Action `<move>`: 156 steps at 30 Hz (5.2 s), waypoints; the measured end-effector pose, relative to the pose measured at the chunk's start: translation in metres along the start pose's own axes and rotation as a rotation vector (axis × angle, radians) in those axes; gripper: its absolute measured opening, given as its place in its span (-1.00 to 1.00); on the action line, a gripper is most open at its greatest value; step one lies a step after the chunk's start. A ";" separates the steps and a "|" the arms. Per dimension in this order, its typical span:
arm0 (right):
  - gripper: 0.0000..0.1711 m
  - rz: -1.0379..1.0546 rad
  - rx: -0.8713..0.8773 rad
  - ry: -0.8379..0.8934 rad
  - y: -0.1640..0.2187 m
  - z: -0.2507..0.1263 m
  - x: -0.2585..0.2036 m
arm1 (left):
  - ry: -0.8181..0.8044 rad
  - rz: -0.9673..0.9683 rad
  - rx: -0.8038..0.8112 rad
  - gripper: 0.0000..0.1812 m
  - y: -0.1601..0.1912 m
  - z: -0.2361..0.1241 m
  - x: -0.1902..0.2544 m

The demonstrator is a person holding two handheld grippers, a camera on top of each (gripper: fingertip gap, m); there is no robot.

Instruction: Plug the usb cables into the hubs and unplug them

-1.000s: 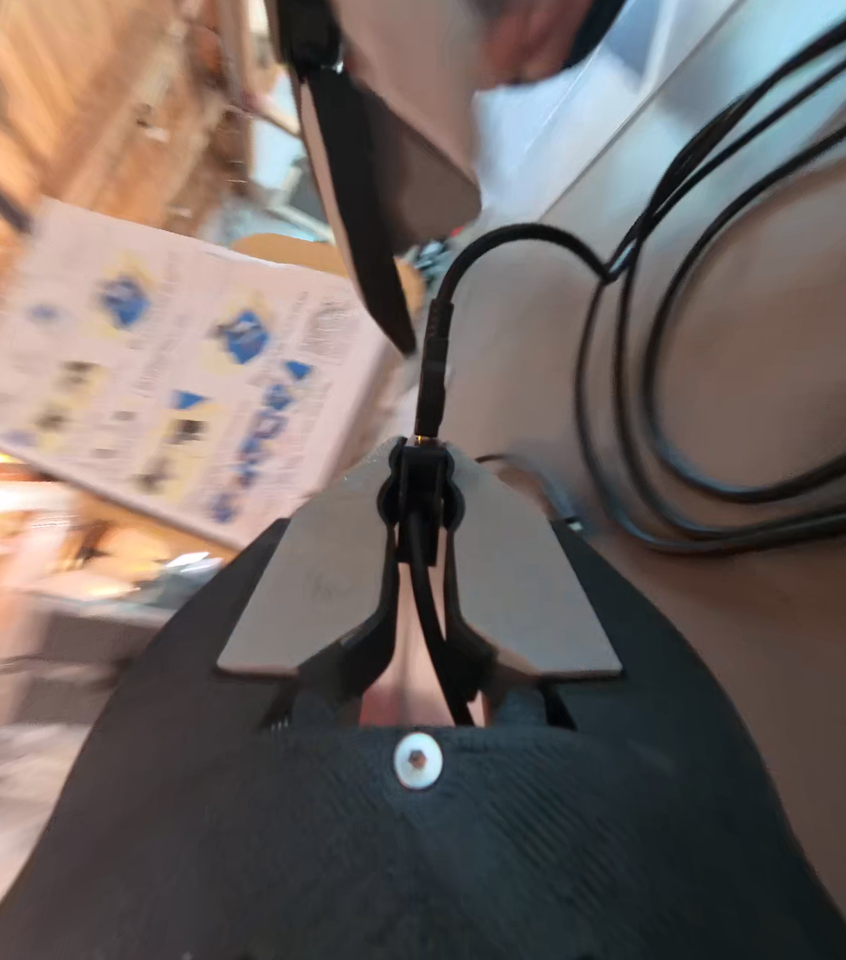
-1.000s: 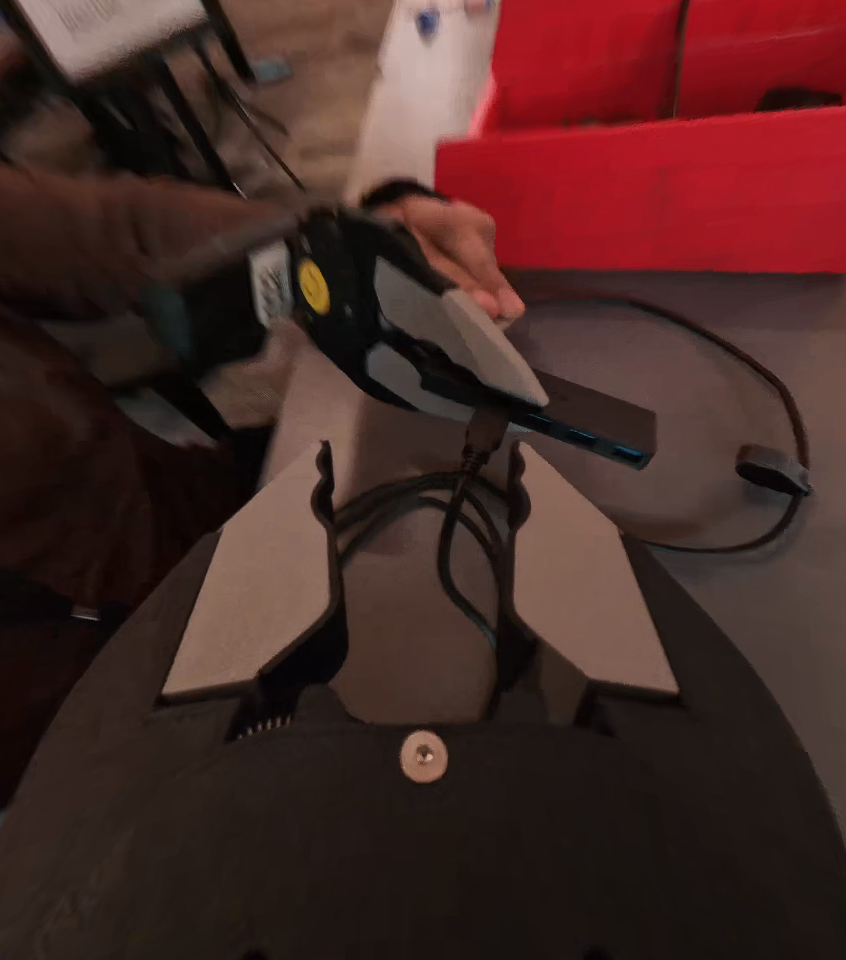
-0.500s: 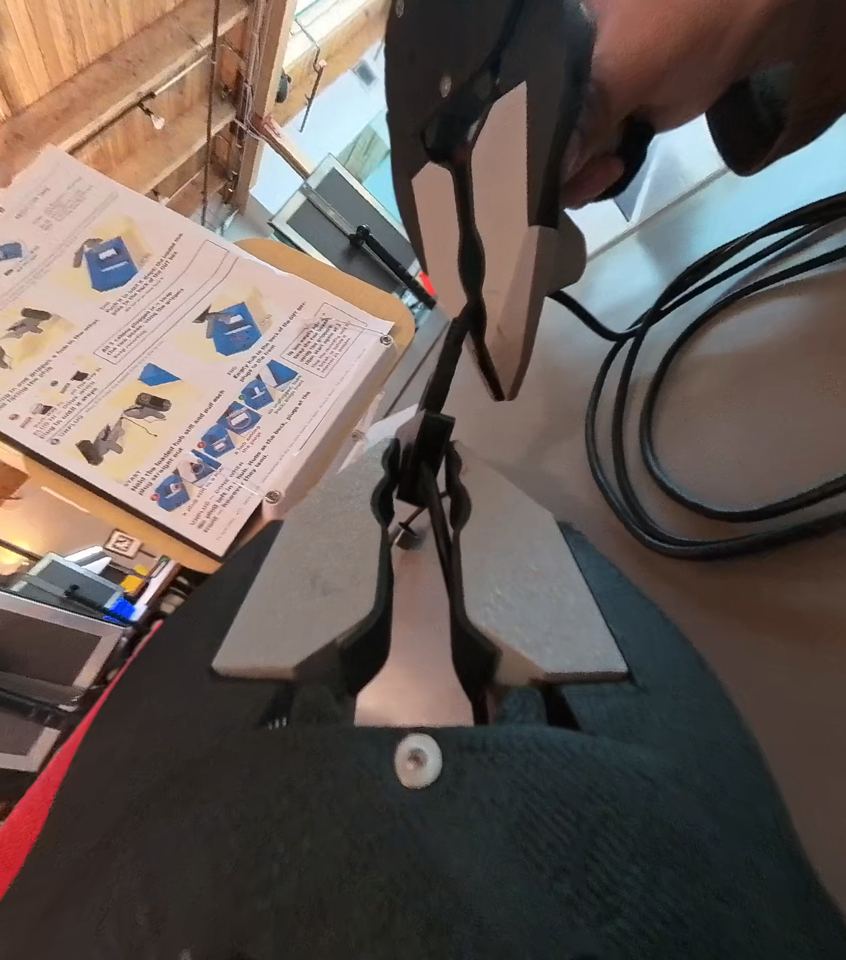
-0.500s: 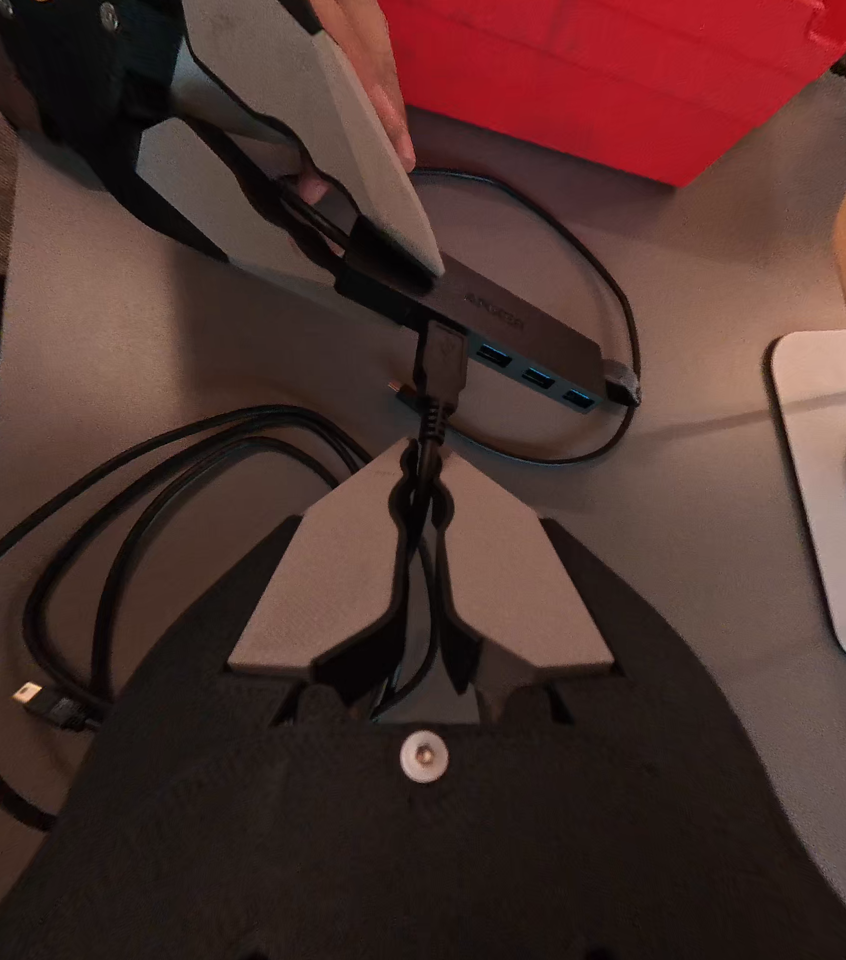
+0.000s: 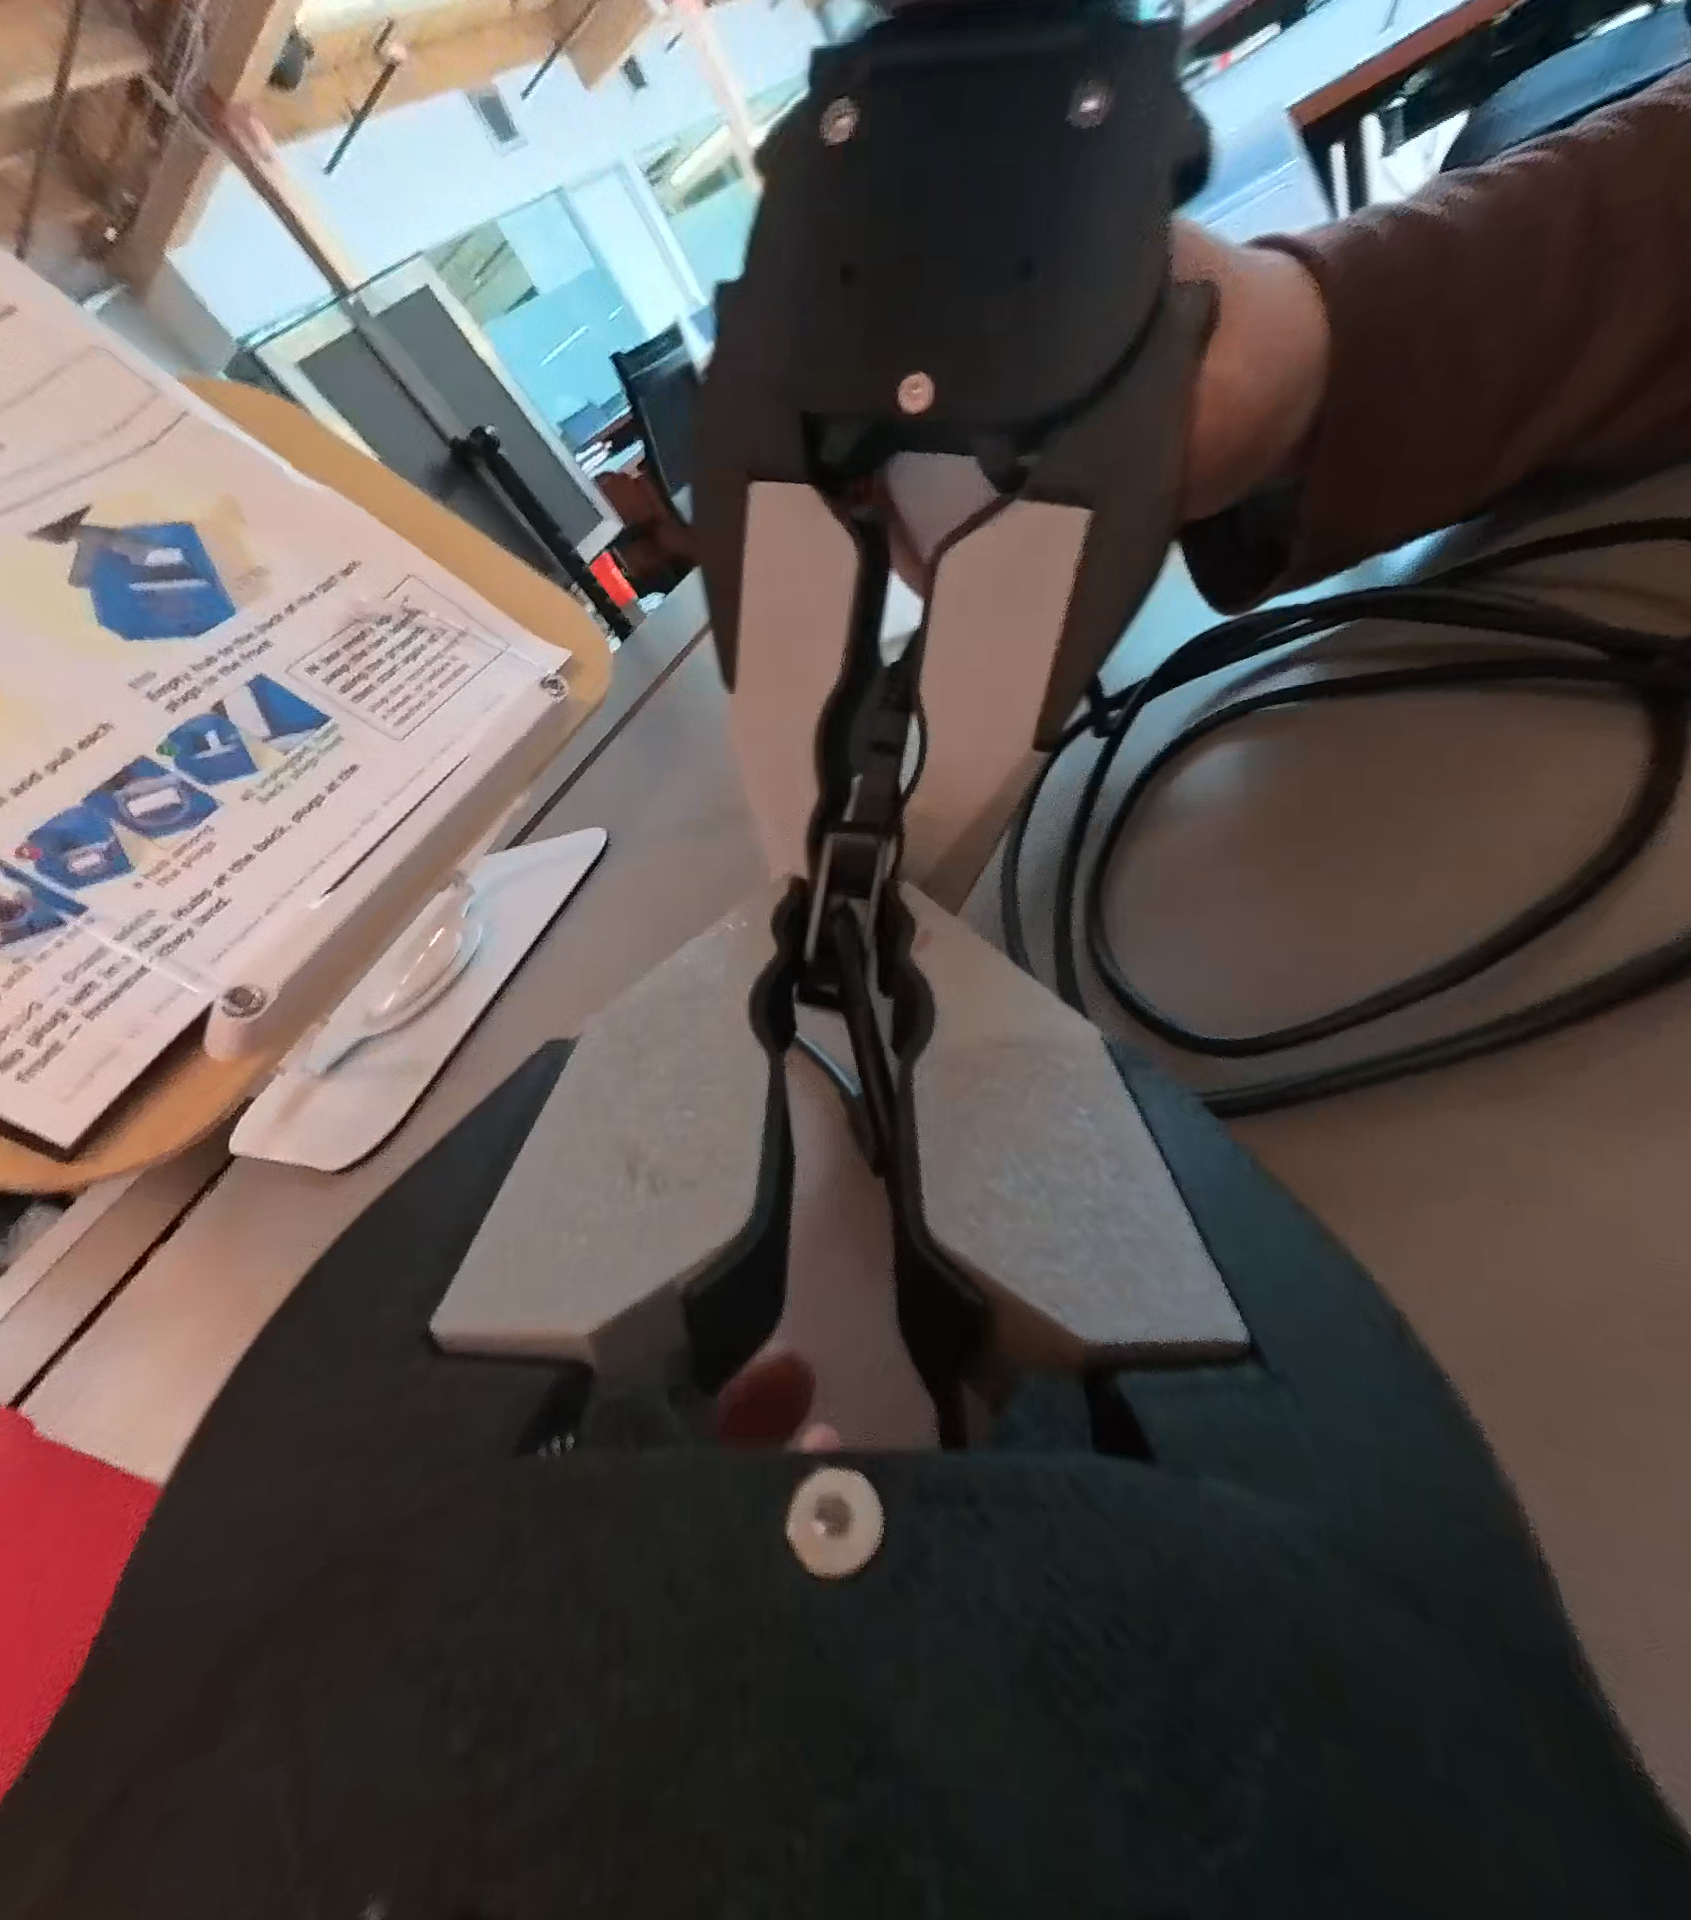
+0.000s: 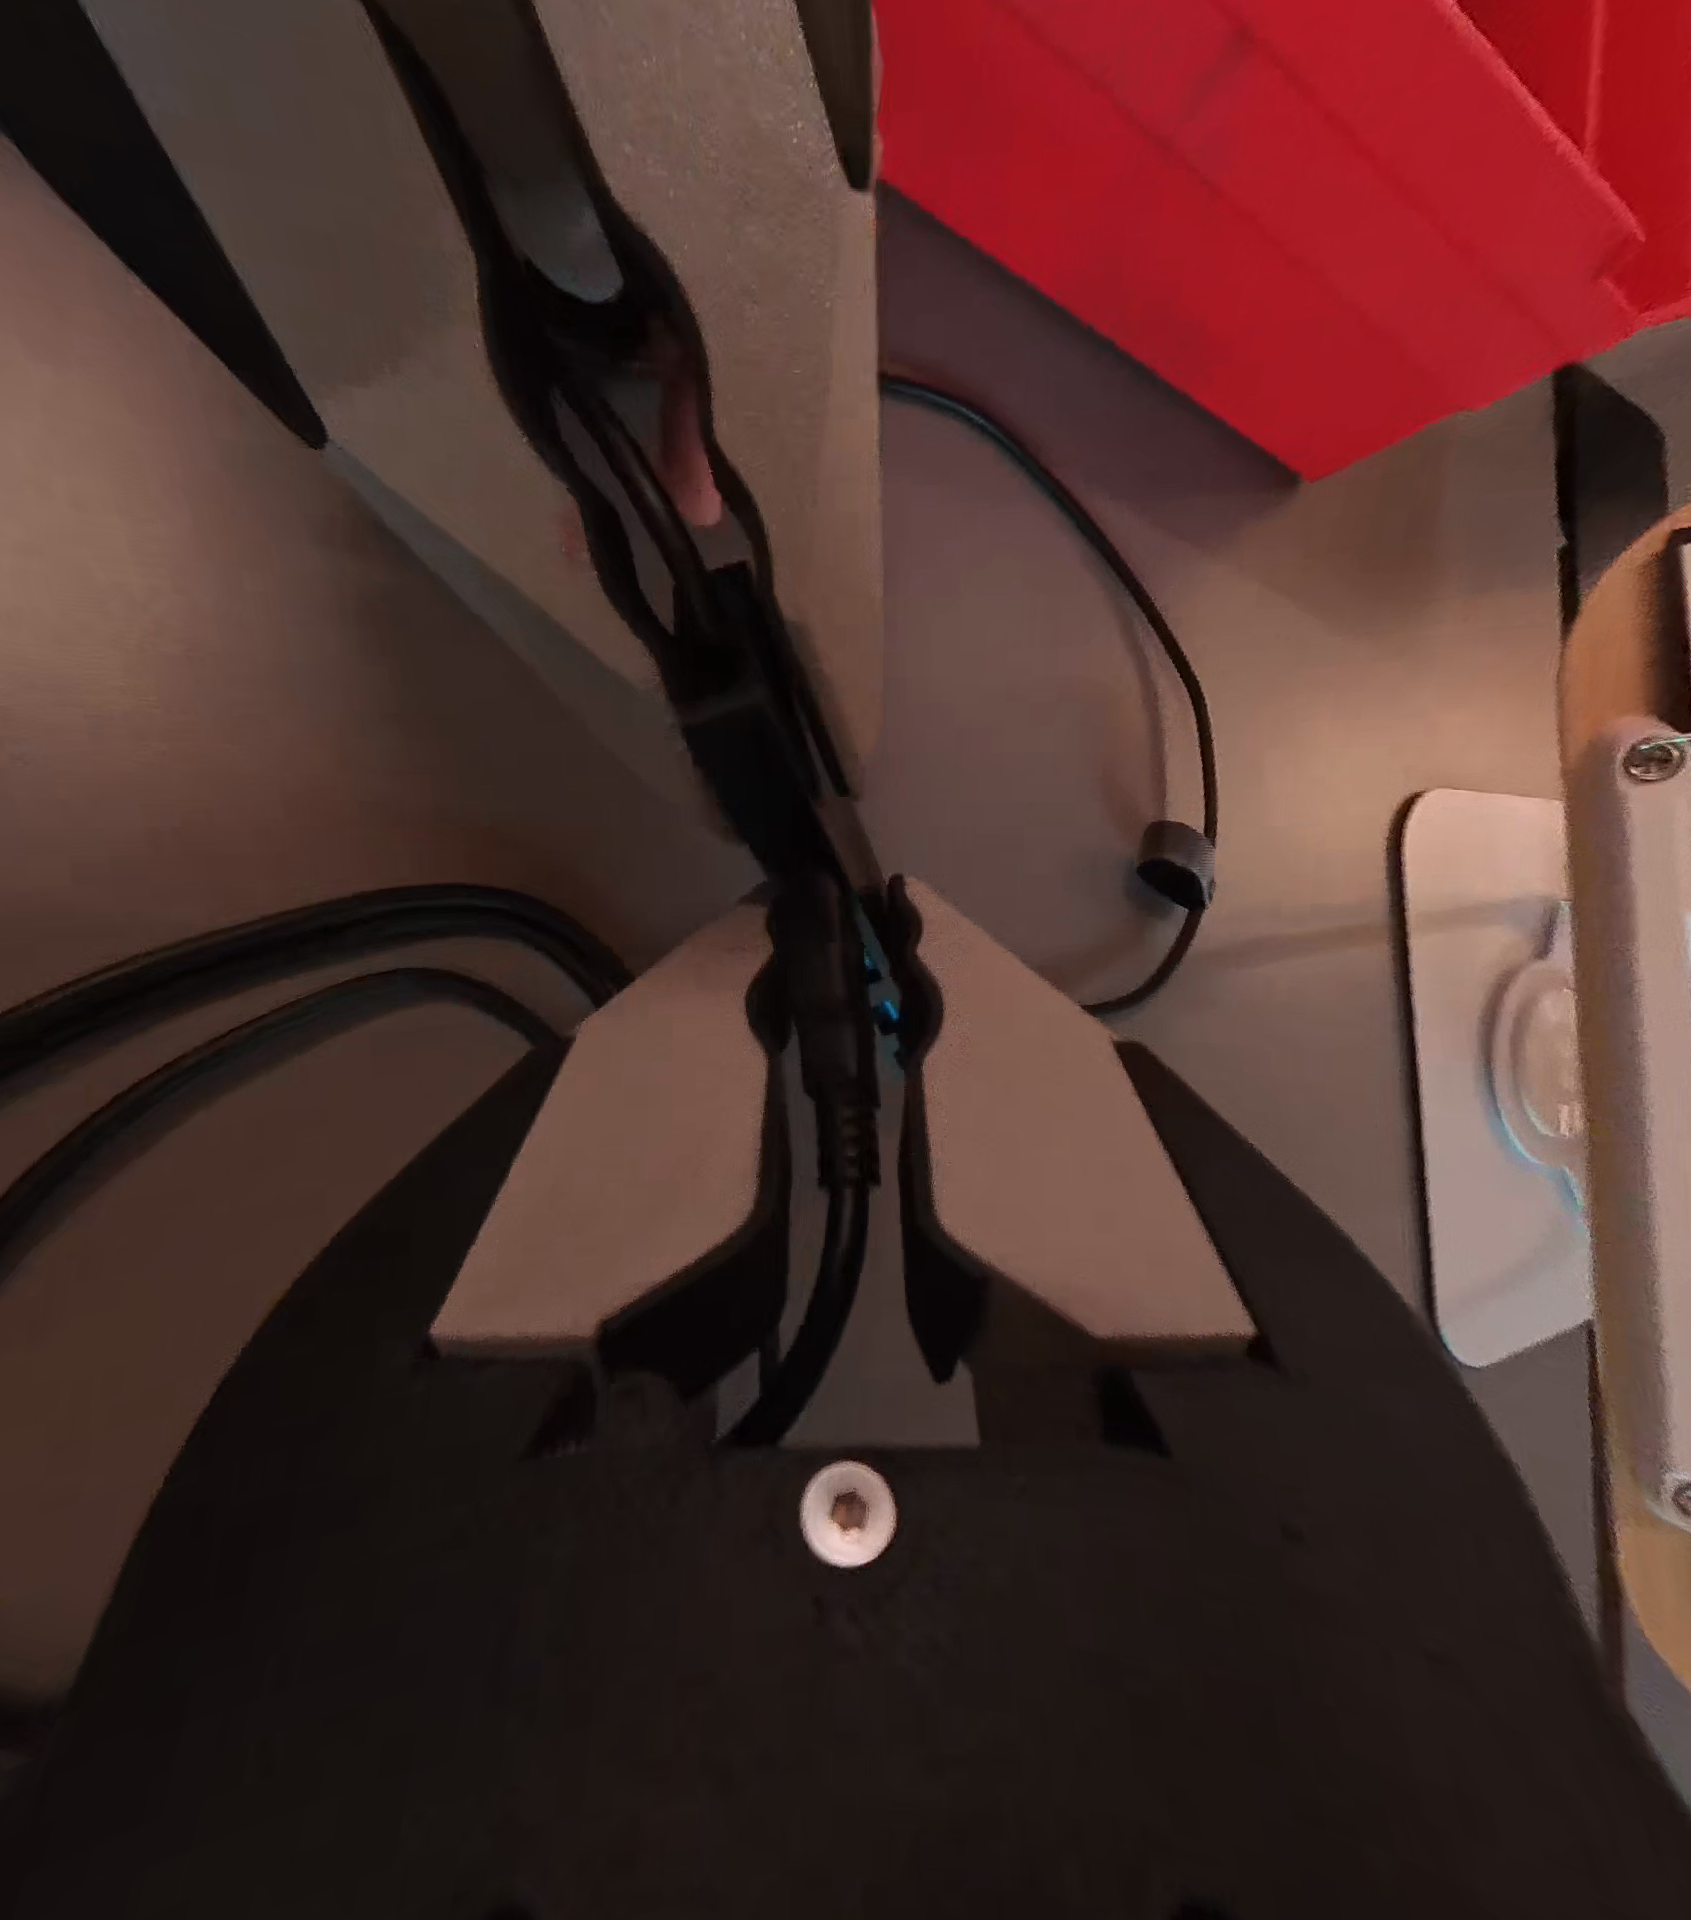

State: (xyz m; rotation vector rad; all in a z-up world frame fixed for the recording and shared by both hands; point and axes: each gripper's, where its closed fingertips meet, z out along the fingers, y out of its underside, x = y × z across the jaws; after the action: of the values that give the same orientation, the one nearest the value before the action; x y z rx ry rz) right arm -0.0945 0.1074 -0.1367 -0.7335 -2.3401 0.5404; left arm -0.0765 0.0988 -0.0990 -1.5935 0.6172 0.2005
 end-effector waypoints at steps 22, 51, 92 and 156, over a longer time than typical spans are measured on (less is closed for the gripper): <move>-0.91 0.497 -0.123 0.595 -0.024 -0.343 0.265 | -0.512 0.096 0.008 -1.00 -0.012 -0.044 -0.073; -0.91 0.798 0.048 0.900 0.118 -0.479 0.397 | -0.510 0.046 -0.074 -1.00 0.011 -0.042 -0.082; -0.89 0.594 -0.828 -0.190 0.328 -0.186 0.132 | -0.423 0.067 -0.139 -1.00 0.025 -0.024 -0.063; -0.51 0.939 0.330 -0.058 0.084 -0.011 0.068 | 0.238 -0.134 0.026 -0.17 -0.012 0.043 0.018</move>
State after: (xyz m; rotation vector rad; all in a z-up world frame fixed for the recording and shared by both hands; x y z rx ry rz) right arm -0.1012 0.2161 -0.1443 -1.6449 -1.7598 1.3061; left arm -0.0456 0.1353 -0.1026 -1.6394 0.6895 -0.0987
